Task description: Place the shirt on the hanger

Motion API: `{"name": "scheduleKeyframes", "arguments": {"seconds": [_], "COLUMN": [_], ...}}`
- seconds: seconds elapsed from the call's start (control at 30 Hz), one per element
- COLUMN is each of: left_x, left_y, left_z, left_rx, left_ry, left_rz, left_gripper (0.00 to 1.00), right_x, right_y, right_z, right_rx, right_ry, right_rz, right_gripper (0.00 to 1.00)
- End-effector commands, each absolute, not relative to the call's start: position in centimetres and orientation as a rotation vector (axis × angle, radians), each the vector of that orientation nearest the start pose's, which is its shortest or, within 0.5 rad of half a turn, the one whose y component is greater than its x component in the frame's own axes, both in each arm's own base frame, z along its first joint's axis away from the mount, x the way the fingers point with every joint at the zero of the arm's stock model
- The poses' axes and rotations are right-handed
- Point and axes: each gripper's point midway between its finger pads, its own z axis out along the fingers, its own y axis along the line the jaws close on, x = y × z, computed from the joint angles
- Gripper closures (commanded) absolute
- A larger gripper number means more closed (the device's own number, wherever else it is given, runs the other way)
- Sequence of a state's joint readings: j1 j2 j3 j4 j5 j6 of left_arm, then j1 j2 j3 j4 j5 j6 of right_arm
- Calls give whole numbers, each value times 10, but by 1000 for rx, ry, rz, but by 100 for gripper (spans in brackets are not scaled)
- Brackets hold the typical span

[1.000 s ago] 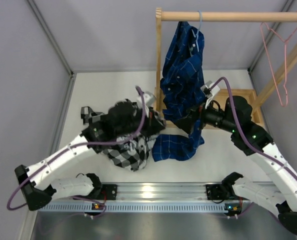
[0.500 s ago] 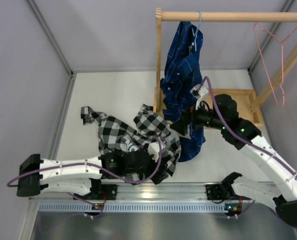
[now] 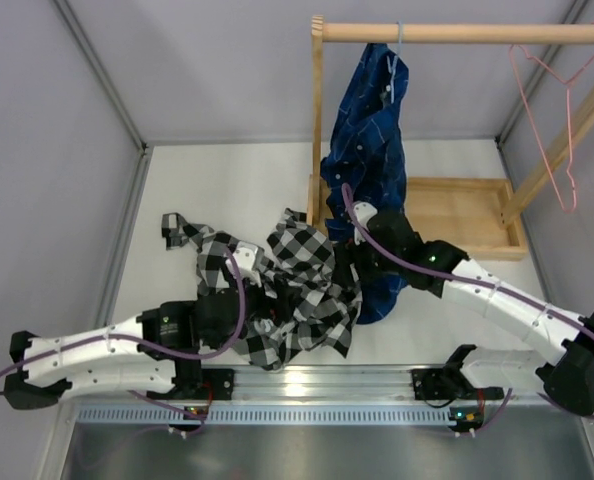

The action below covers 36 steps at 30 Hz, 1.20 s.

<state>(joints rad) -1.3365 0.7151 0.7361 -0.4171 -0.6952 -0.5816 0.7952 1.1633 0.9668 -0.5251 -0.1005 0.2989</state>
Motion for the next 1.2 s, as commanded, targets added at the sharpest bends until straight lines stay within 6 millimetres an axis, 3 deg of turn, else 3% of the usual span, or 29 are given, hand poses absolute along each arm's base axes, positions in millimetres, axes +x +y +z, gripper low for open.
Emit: {"name": "scheduleKeyframes", "arguments": {"seconds": [0.0, 0.13, 0.27, 0.4, 0.53, 0.63, 0.73, 0.8, 0.87, 0.9, 0.93, 1.0, 1.17], "left_x": [171, 179, 184, 185, 197, 203, 214, 219, 222, 225, 228, 239, 271], "left_y": [-213, -248, -290, -321, -330, -331, -317, -309, -310, -308, -306, -301, -270], "left_z": [220, 200, 171, 165, 156, 137, 108, 100, 106, 111, 116, 140, 219], "left_rx": [144, 242, 437, 635, 668, 696, 671, 648, 634, 623, 610, 555, 294], "left_ry": [1942, 2071, 2212, 2218, 2272, 2328, 2417, 2453, 2440, 2431, 2414, 2356, 2137], "left_rz": [-428, -449, -502, -583, -648, -625, -436, -367, -378, -379, -371, -368, -348], "left_gripper": [2, 2, 2, 2, 5, 11, 28, 46, 56, 71, 78, 99, 100], "right_x": [200, 194, 187, 178, 174, 172, 168, 164, 159, 154, 154, 150, 151], "right_y": [254, 249, 227, 215, 208, 207, 211, 221, 228, 233, 237, 243, 266], "right_z": [176, 172, 178, 188, 192, 190, 186, 190, 196, 199, 205, 214, 233], "right_rx": [-603, -573, -480, -462, -459, -471, -504, -539, -566, -592, -597, -621, -679], "right_ry": [2280, 2300, 2259, 2240, 2225, 2222, 2225, 2198, 2159, 2143, 2115, 2082, 2025], "right_rz": [627, 629, 610, 624, 621, 624, 649, 726, 795, 844, 873, 923, 1021], "right_gripper": [35, 37, 38, 38, 37, 35, 33, 30, 28, 26, 26, 24, 20]}}
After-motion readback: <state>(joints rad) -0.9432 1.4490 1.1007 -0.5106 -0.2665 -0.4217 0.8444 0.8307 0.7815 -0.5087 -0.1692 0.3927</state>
